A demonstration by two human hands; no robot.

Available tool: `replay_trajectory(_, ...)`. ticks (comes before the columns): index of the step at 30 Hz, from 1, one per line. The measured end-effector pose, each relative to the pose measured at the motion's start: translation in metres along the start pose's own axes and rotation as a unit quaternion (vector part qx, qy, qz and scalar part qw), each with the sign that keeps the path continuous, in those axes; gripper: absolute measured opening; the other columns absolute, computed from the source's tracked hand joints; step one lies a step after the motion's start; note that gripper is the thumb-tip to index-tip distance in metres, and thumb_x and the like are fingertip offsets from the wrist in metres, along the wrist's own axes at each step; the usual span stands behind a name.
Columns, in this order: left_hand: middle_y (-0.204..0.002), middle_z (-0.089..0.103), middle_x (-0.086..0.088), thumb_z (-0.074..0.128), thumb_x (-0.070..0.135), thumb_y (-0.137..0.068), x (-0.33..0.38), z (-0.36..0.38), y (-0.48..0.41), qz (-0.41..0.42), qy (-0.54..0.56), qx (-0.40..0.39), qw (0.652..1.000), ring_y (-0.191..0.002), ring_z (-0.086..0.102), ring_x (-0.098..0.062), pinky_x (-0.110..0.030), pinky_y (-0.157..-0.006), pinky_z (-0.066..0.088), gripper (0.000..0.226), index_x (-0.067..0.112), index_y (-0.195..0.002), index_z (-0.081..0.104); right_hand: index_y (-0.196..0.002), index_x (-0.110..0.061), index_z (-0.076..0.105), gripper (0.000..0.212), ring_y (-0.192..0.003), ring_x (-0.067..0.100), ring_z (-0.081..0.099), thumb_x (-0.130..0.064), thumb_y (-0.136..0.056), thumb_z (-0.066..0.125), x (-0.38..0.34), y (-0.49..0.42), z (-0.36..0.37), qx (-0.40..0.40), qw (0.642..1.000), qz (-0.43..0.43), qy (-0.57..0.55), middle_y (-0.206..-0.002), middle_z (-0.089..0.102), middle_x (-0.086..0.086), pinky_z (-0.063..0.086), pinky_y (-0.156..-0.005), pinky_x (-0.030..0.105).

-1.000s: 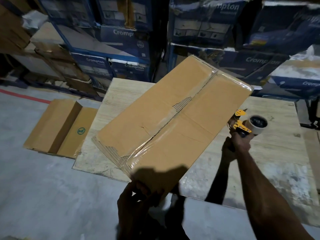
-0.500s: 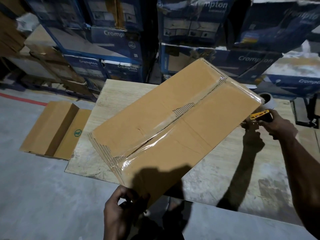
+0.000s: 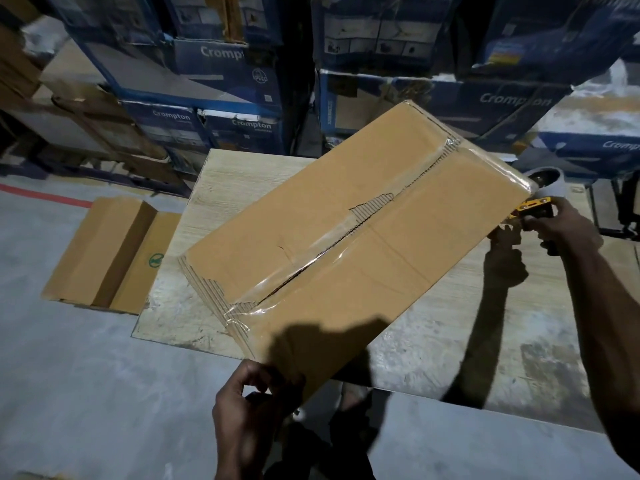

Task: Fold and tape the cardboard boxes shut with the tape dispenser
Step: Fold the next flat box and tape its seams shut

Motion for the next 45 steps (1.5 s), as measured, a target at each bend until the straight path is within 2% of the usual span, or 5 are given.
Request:
replay_trajectory(4, -0.087, 0.061, 0.012, 0.099, 0.014, -0.061, 0.035, 0.005, 0.017, 0.266, -0.214, 0.061, 0.938, -0.084, 0.065, -0.005, -0.015, -0.061, 0.048, 0.042, 0.032, -0.085, 0.07, -0.136, -0.021, 0.055, 0.043, -0.061, 0.027, 0.057, -0.024, -0.095, 0.071, -0.006, 0.005, -0.004, -0.027, 0.999, 0.017, -0.005, -0.082, 0.064, 0.014, 0.047, -0.052, 0.03)
replay_trajectory(8, -0.134, 0.067, -0.014, 0.077, 0.048, -0.08, 0.078, 0.07, 0.054, 0.554, -0.3, 0.087, 0.772, -0.127, 0.062, -0.036, -0.047, -0.101, 0.046, 0.054, 0.028, -0.129, 0.072, -0.139, -0.016, 0.051, 0.044, -0.06, 0.024, 0.052, -0.021, -0.099, 0.068, -0.001, 0.009, -0.006, -0.047, 0.998, 0.034, -0.012, -0.078, 0.058, 0.012, 0.043, -0.051, 0.03)
replay_trajectory(13, -0.168, -0.033, -0.001, 0.061, 0.062, -0.095, 0.098, 0.237, 0.01, 0.485, -0.527, -0.242, 0.654, -0.156, -0.026, -0.028, -0.057, -0.127, -0.003, 0.097, 0.043, -0.163, -0.005, -0.124, -0.019, 0.061, 0.035, -0.066, 0.025, 0.063, -0.031, -0.093, 0.074, 0.003, 0.004, -0.015, -0.069, 0.997, 0.04, 0.014, -0.088, 0.072, 0.014, 0.05, -0.05, 0.031)
replay_trajectory(18, -0.173, -0.014, -0.004, 0.067, 0.054, -0.094, 0.153, 0.367, -0.02, 0.526, -0.555, -0.249, 0.595, -0.16, -0.009, -0.03, -0.057, -0.128, 0.005, 0.104, 0.028, -0.166, -0.003, -0.116, -0.022, 0.064, 0.032, -0.062, 0.025, 0.064, -0.037, -0.091, 0.077, 0.007, -0.002, -0.023, -0.081, 0.996, 0.02, 0.02, -0.079, 0.07, 0.013, 0.049, -0.047, 0.028)
replay_trajectory(45, -0.174, -0.01, 0.0, 0.076, 0.013, -0.087, 0.163, 0.402, -0.03, 0.544, -0.52, -0.21, 0.624, -0.16, -0.004, -0.028, -0.052, -0.126, 0.0, 0.115, 0.029, -0.165, -0.007, -0.119, -0.004, 0.069, 0.025, -0.053, 0.022, 0.045, -0.015, -0.097, 0.072, 0.047, -0.027, -0.076, -0.257, 0.963, 0.084, -0.013, -0.075, 0.058, 0.017, 0.036, -0.043, 0.026)
Point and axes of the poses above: each hand's wrist, its own y-axis away from the middle knuckle, its own z-axis out of the palm, x = y × z, the point moved 6 cm from there along -y, towards the middle knuckle
